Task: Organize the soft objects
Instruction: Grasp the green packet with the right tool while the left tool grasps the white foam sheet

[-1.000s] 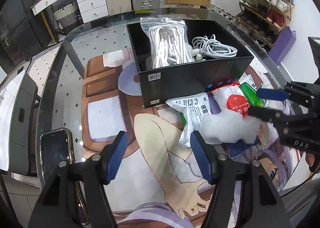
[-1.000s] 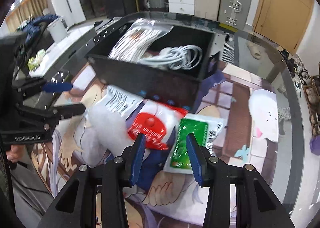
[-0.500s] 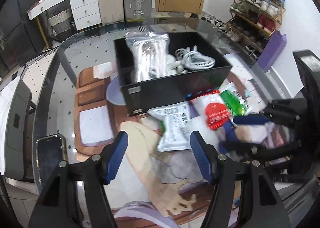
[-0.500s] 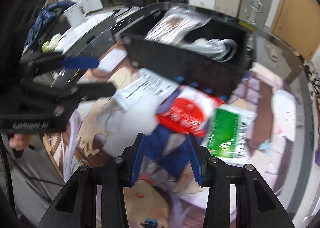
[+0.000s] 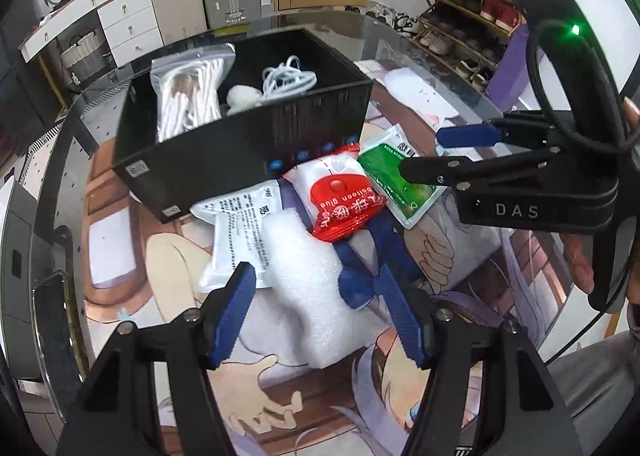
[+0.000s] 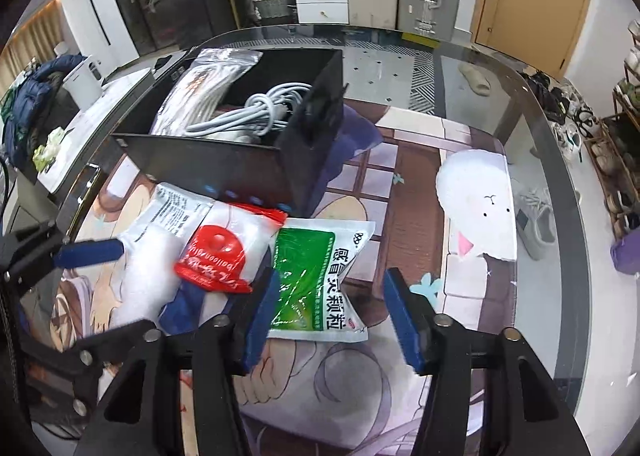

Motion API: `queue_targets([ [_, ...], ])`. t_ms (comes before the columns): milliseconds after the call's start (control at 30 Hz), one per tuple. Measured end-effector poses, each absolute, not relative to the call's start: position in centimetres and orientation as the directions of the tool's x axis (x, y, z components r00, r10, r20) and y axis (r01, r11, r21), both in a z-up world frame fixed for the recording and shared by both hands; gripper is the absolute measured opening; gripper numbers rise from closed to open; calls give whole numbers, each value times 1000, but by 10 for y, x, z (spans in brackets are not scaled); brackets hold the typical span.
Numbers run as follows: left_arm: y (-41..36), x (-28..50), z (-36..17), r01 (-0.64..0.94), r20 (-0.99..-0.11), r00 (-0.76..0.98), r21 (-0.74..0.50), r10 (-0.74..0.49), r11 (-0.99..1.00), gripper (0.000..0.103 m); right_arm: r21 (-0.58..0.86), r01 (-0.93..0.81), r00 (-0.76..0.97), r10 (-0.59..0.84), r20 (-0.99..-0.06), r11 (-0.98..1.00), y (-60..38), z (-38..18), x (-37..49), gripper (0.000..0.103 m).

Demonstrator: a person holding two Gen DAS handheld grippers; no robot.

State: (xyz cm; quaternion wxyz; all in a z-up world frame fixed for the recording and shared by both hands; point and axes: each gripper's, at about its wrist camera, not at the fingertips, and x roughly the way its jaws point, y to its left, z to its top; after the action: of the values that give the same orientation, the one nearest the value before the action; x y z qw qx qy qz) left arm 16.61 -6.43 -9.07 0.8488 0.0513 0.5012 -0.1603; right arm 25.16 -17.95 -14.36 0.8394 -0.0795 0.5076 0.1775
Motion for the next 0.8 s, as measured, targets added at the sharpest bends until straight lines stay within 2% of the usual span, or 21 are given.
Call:
queue_targets([
  [67,-68,167,-96,323,-874,438,-65,-210,944,65,58,-376,418,225,-880,925,-179,-147,253,70],
  [467,-74,169,-106,330,-884,426,-44,-190,943,65,41,-369,402,199,-894,929,-173,-163,260,70],
  [733,-75,171,-106,336,-888,425,-27,-177,941,40,20,-390,391,185,-902,920,-166,-171,261,70],
  [767,-73,171,-105,336,-888,421,-38,-186,941,40,16,-393,389,182,-903,919,-167,-170,261,68],
  [800,-71,172,-105,338,-888,417,-48,-195,940,40,5,-396,389,173,-905,918,-167,-171,260,60],
])
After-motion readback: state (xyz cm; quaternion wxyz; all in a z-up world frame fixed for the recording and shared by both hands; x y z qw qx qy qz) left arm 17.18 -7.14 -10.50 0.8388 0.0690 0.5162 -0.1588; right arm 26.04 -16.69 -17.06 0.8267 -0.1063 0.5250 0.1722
